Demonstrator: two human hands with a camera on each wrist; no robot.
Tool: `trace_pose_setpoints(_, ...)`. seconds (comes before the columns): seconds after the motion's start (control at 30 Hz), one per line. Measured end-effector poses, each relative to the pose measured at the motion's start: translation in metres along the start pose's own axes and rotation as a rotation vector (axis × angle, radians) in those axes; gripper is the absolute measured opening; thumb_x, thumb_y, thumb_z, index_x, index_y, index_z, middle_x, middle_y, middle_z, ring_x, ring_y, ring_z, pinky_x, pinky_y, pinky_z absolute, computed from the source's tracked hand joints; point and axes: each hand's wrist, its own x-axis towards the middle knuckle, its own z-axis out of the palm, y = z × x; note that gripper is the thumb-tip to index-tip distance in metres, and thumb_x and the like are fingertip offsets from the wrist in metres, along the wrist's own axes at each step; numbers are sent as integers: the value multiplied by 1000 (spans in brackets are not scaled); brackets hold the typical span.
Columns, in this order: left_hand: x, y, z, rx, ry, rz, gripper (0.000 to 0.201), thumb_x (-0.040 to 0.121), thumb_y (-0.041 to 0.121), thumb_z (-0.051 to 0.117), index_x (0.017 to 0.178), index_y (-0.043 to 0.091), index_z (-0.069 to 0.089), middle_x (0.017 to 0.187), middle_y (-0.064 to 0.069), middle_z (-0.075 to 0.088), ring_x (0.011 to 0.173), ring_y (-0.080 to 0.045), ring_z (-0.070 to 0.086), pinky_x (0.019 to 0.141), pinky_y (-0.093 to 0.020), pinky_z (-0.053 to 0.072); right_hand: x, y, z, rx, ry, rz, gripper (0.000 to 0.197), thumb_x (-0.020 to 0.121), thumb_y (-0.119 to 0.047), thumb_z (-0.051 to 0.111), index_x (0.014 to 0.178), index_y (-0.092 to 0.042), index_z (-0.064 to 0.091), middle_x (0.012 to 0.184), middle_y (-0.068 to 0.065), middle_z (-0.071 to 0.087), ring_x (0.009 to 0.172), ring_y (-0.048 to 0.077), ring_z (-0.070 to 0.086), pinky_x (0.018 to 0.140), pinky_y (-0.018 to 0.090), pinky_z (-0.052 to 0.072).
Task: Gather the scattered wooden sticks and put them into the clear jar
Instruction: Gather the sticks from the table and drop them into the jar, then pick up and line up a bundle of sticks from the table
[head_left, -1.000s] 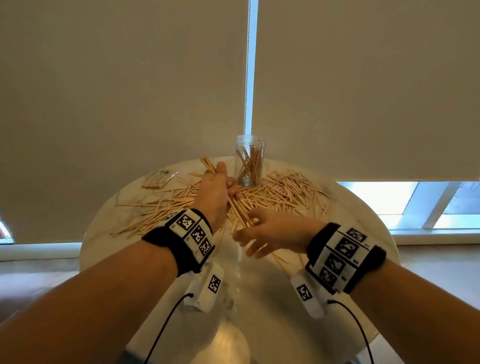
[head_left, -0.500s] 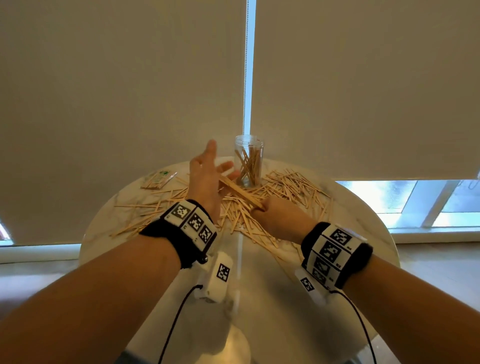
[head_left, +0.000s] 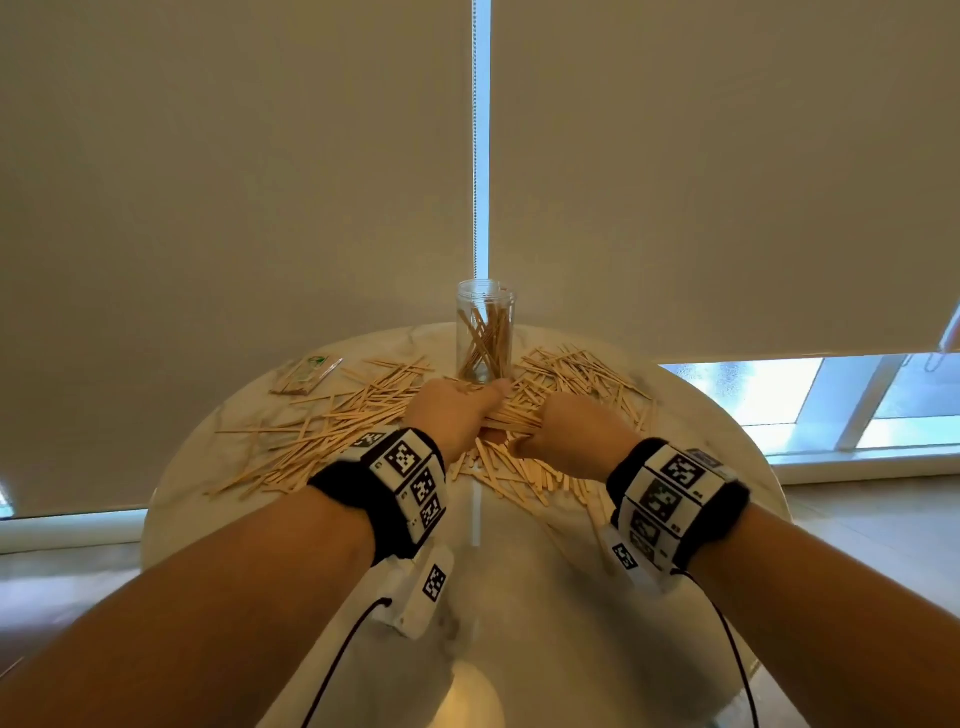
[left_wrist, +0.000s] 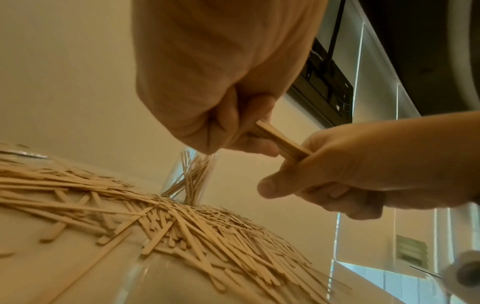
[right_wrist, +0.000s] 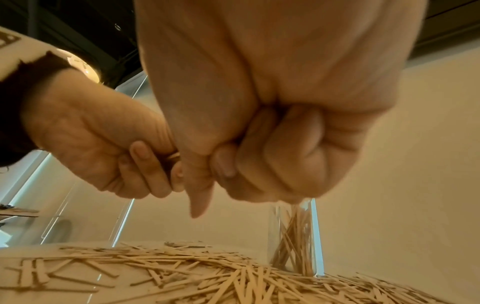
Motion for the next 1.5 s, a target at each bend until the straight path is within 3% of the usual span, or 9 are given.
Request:
trace_pose_setpoints(0.13,26,-5,-7,-90,169,-33,39,91,41,62,75,5,66,60,-8,59,52,-23,49,59,-33,41,-1,-1,-7,144,161,-195,40,88,-68,54,86,-28,61,71,-8,61,60,7,55,55,21,43)
trace_pose_setpoints(0.27,44,0,-5,-294,116,-73,34,97,39,58,80,9,59,57,-5,55,44,-17,47,46,-26,39,14,-4,-6,92,368,-188,64,97,-70,26,77,-24,64,58,-4,56,52,11,52,53,25,40)
trace_pose_setpoints(0.4,61,10,-9,-468,12,-62,25,99,29,59,84,10,54,63,-2,52,44,-8,48,41,-20,39,38,-4,-22,147,343,-134,59,101,-60,36,58,-23,54,50,-4,48,45,10,44,50,24,34)
trace_pose_setpoints(0.57,106,23,-25,-309,-2,-35,46,102,51,42,103,11,64,85,-8,72,61,-15,61,54,-26,46,84,10,-74,235,327,-81,54,99,-56,47,64,-20,66,51,-5,52,43,10,43,53,25,40)
trace_pose_setpoints(0.67,145,24,-35,-157,78,13,28,100,25,56,120,6,57,93,-8,69,72,-17,63,61,-29,52,126,20,-111,150,401,4,51,98,-53,51,69,-17,72,56,-3,56,50,13,48,53,28,36)
trace_pose_setpoints(0.77,189,19,-33,-13,49,-28,54,88,11,71,135,12,44,107,-11,62,88,-21,64,74,-33,59,175,18,-137,-55,371,30,44,98,-47,54,79,-15,77,66,1,61,61,18,55,54,29,38)
trace_pose_setpoints(1.03,248,-5,3,32,-72,58,137,62,35,93,158,19,-4,152,-14,41,135,-31,45,111,-44,39,276,-19,-122,-503,164,-148,26,94,-37,61,95,-15,74,88,1,67,91,26,65,77,34,53)
trace_pose_setpoints(1.3,262,-26,14,80,-36,183,107,72,19,83,152,26,13,113,-4,63,100,-26,64,90,-41,53,314,-34,-87,-619,-38,-218,27,94,-38,65,87,-13,71,69,-4,59,70,15,56,67,26,47)
trace_pose_setpoints(1.5,261,-25,12,98,-58,201,100,78,17,82,151,23,14,116,-2,60,100,-20,59,80,-28,44,321,-33,-93,-738,-105,-139,29,86,-37,75,73,-13,64,62,-3,59,72,17,60,64,26,47)
